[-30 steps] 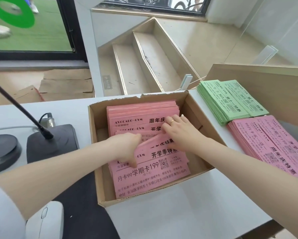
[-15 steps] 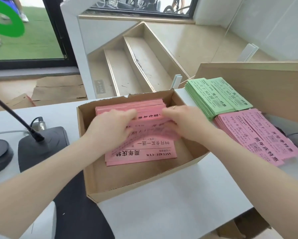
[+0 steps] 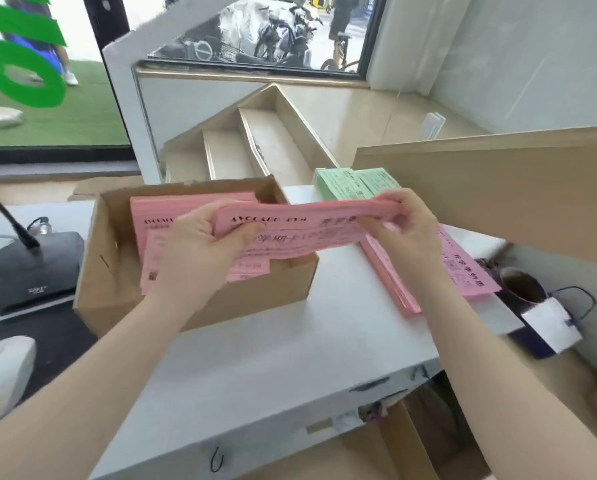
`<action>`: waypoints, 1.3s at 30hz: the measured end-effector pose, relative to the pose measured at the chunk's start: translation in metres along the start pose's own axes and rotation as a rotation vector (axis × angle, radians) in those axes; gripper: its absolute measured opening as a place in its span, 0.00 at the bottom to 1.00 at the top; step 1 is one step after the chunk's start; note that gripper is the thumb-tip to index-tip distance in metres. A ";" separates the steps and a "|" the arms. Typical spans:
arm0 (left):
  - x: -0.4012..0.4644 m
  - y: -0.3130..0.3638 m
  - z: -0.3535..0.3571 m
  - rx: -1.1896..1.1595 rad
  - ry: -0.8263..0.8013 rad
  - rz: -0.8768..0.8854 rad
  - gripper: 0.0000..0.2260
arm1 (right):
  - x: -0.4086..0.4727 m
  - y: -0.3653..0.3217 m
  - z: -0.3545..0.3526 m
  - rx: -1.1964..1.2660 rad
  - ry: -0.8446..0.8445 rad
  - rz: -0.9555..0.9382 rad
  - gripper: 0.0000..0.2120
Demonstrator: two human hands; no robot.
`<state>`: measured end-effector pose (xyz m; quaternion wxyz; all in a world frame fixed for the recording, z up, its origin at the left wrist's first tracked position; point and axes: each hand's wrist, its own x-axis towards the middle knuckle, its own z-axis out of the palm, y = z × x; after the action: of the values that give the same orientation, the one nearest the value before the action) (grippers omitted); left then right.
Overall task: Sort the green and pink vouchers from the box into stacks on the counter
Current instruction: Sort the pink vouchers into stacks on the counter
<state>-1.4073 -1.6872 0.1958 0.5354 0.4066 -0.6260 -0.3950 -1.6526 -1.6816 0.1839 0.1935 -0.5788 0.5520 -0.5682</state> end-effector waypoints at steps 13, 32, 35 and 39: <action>-0.113 -0.079 0.062 -0.145 -0.027 -0.421 0.13 | -0.103 0.079 -0.040 0.228 -0.361 0.495 0.14; -0.061 -0.073 0.089 -0.132 -0.321 -0.441 0.10 | -0.112 0.080 -0.068 0.091 -0.102 0.517 0.18; -0.042 -0.067 0.118 -0.338 -0.276 -0.493 0.08 | -0.104 0.084 -0.085 0.246 0.104 0.594 0.17; -0.019 -0.064 0.173 -0.491 -0.279 -0.555 0.07 | -0.086 0.090 -0.103 0.374 0.274 0.660 0.16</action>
<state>-1.5719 -1.6822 0.1096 0.3993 0.3626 -0.4459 -0.7143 -1.7583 -1.5944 0.0977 0.3922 -0.2442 0.6160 -0.6381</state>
